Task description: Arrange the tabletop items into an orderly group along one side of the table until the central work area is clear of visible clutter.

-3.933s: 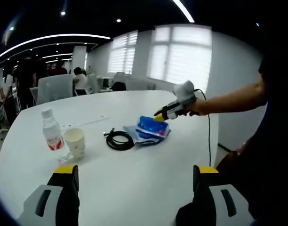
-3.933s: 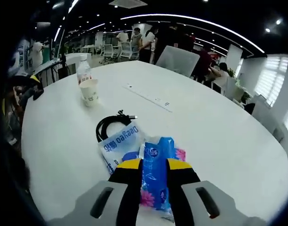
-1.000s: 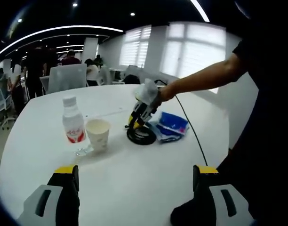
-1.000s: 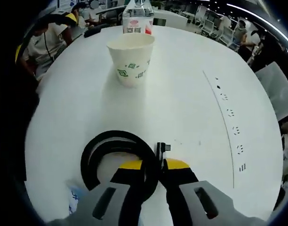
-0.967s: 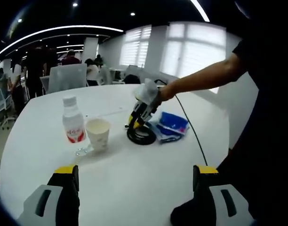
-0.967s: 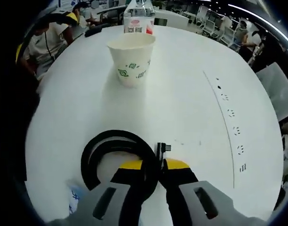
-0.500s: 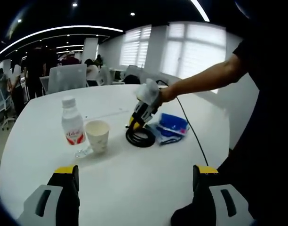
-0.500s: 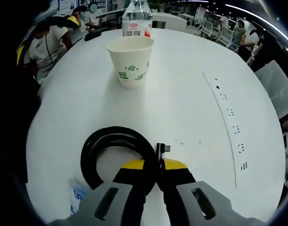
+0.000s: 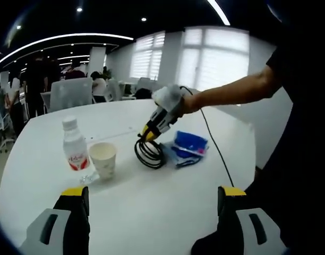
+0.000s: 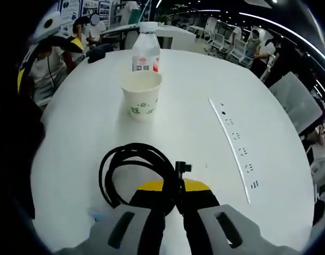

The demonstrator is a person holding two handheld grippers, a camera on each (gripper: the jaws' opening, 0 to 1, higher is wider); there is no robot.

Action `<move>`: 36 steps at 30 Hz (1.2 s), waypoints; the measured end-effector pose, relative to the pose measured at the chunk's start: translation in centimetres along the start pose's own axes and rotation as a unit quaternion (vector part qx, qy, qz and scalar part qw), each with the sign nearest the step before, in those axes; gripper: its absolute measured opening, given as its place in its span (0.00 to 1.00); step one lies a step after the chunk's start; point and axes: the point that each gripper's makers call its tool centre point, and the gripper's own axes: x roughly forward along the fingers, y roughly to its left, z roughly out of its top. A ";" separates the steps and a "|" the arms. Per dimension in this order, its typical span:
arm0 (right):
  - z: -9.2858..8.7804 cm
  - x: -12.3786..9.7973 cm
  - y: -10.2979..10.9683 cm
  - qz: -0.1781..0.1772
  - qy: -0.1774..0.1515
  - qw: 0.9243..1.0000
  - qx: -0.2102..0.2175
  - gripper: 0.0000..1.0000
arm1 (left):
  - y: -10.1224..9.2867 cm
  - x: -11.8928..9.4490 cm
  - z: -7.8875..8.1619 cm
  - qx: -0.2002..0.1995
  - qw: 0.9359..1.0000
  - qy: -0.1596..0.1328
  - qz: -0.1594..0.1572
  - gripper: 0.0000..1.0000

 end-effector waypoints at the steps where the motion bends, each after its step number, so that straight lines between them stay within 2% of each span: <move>1: 0.2 -0.5 -0.1 -0.004 -0.004 1.000 0.005 0.05 | 0.0 0.0 0.0 0.000 1.000 0.000 0.000 1.00; 10: 1.1 -3.7 -0.8 -0.048 -0.030 0.998 0.041 0.05 | -0.6 -0.9 0.4 0.009 1.000 -0.014 -0.002 1.00; 17: 2.0 -6.9 0.0 -0.071 -0.045 0.994 0.063 0.05 | -0.7 -1.0 0.5 0.016 1.000 -0.018 -0.010 1.00; 24: 2.3 -9.0 -0.2 -0.107 -0.064 0.988 0.088 0.05 | -0.8 -1.0 0.7 0.024 0.999 -0.021 -0.014 1.00; 27: 2.6 -10.2 -0.3 -0.118 -0.082 0.983 0.112 0.05 | -1.0 -1.0 0.6 0.025 0.999 -0.021 -0.016 1.00; 29: 2.5 -10.9 -0.4 -0.130 -0.081 0.982 0.108 0.05 | -1.1 -1.0 0.5 0.026 0.999 -0.020 -0.017 1.00; 34: 2.7 -12.1 0.3 -0.136 -0.087 0.979 0.123 0.05 | -1.2 -1.0 0.4 0.026 0.999 -0.020 -0.015 1.00; 36: 2.4 -12.5 1.3 -0.135 -0.082 0.979 0.125 0.05 | -1.2 -1.1 0.4 0.024 0.999 -0.022 -0.014 1.00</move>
